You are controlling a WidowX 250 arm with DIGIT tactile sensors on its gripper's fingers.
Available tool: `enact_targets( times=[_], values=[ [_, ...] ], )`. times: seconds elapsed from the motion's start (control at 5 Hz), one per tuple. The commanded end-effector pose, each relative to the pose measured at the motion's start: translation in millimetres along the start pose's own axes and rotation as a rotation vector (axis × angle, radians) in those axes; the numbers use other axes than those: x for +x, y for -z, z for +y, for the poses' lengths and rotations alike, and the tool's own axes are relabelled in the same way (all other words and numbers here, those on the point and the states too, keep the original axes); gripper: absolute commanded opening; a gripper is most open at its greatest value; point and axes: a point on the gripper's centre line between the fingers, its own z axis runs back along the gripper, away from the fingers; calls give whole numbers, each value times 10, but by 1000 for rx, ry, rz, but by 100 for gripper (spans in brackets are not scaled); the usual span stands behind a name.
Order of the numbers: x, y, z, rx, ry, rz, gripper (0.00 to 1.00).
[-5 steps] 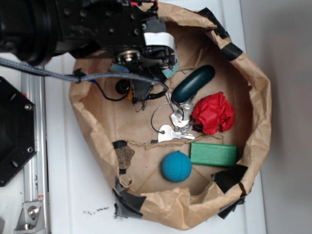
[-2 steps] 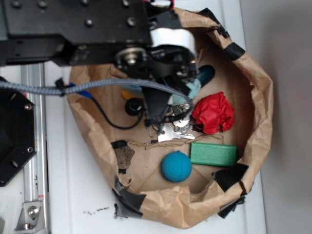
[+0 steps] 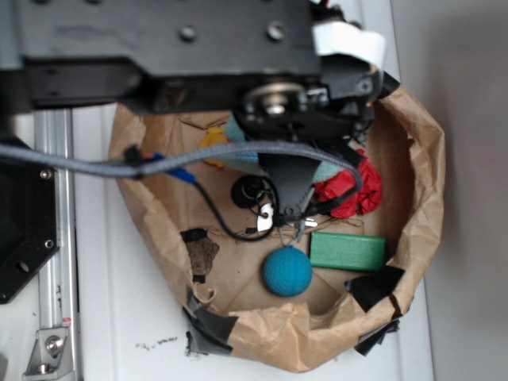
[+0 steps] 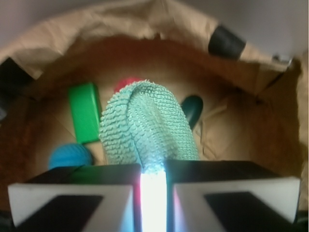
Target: Grab the blue cloth.
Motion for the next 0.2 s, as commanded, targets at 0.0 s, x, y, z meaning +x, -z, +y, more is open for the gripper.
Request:
enact_targets(
  times=[0.0],
  values=[
    [-242,-434,35,87,-21,-57,0]
  ],
)
